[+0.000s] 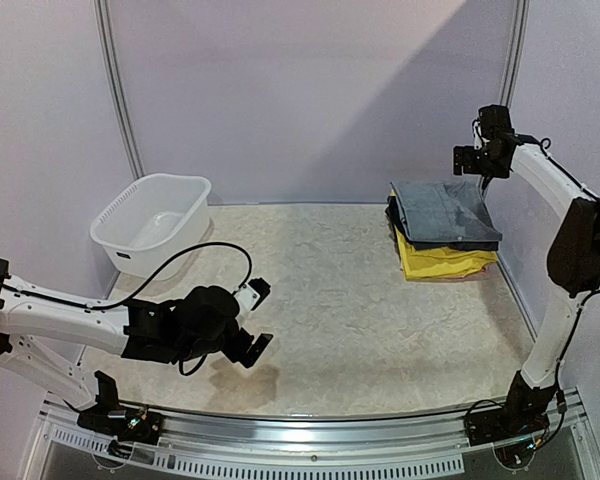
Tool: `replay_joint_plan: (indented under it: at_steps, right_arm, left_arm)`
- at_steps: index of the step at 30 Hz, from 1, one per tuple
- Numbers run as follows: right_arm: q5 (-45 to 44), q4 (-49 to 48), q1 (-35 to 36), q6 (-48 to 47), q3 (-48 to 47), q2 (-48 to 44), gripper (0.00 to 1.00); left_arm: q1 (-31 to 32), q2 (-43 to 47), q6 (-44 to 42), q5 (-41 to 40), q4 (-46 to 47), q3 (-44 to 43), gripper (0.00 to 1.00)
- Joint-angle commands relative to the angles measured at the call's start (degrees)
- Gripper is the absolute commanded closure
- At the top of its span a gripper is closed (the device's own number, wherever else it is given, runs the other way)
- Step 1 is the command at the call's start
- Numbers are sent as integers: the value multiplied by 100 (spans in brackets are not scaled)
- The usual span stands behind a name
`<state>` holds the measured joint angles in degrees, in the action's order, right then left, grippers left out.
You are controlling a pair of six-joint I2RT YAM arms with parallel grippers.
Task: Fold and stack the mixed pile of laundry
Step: Adjust the square-folded shirt at the corner of the board.
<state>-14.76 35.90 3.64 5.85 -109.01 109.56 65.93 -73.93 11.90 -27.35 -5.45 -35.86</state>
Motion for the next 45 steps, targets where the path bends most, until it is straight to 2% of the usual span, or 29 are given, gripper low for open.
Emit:
replay_joint_plan:
  at_steps: [1,7,16,23,30,41,45]
  right_arm:
    - [756,-564,298,362,598,-158,1]
    - [852,-958,511,331,438,527,1]
    - [333,-1240,506,58,-177,1828,1]
    - [246,-1210,506,-81,-323,2237,1]
    - [383,-1045,507,-94,-322,1849,1]
    - [690,-499,808,-1,-251,524,1]
    - [950,-482,1016,79,68,-69,1]
  left_arm:
    - [-98,104,49,97,-20,-123,0]
    - [-98,149,92,151,-65,-124,0]
    - [-98,280,136,78,-142,-95,0]
    - [-97,444,190,-40,-190,-8,0]
    - [-98,400,178,-214,-197,-52,1]
    - [-167,469,76,-439,-290,-249,0]
    - [-201,552,36,-510,-406,-343,0]
